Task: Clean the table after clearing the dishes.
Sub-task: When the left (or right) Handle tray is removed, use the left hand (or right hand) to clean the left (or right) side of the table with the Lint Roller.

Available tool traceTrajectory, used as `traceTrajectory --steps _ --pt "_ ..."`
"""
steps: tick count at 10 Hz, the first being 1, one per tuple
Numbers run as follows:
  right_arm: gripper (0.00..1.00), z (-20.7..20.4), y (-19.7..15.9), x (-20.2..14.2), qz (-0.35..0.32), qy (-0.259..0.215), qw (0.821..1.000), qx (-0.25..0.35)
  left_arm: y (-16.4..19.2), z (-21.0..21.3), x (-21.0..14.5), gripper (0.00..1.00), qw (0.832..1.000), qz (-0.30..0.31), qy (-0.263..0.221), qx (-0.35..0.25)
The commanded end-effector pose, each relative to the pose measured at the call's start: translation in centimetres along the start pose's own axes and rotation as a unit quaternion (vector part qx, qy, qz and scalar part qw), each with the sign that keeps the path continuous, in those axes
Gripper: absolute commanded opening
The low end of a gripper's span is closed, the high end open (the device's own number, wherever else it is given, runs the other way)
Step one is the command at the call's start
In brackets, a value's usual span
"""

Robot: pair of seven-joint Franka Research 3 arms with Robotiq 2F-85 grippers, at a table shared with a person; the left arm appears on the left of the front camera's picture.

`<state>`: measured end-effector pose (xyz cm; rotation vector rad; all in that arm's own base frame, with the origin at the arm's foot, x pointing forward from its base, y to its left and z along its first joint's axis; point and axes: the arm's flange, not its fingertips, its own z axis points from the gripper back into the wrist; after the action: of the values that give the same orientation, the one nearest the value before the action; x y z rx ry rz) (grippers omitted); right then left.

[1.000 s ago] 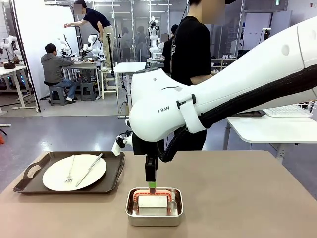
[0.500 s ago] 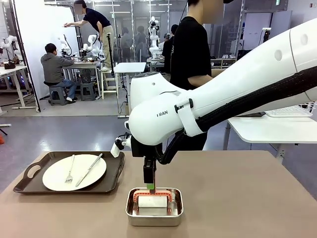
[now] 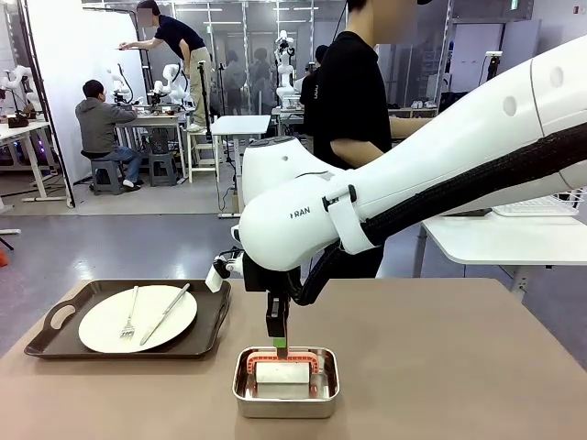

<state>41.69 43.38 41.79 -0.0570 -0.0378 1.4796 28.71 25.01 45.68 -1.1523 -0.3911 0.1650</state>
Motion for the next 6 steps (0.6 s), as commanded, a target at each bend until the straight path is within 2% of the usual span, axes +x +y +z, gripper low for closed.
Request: traceTrajectory --steps 1,4,6 --pt "0.29 -0.26 0.31 -0.11 -0.014 -0.008 1.000 0.003 -0.07 0.22 -0.04 1.00 1.000 -0.001 -0.003 0.001" --pt "0.00 -0.39 0.08 -0.48 -0.019 -0.007 1.000 0.006 -0.07 0.22 -0.04 1.00 1.000 -0.001 -0.003 0.001" --pt "0.00 -0.23 0.07 -0.52 -0.020 -0.012 1.000 0.004 -0.07 0.22 -0.04 1.00 1.000 -0.001 -0.003 0.001"
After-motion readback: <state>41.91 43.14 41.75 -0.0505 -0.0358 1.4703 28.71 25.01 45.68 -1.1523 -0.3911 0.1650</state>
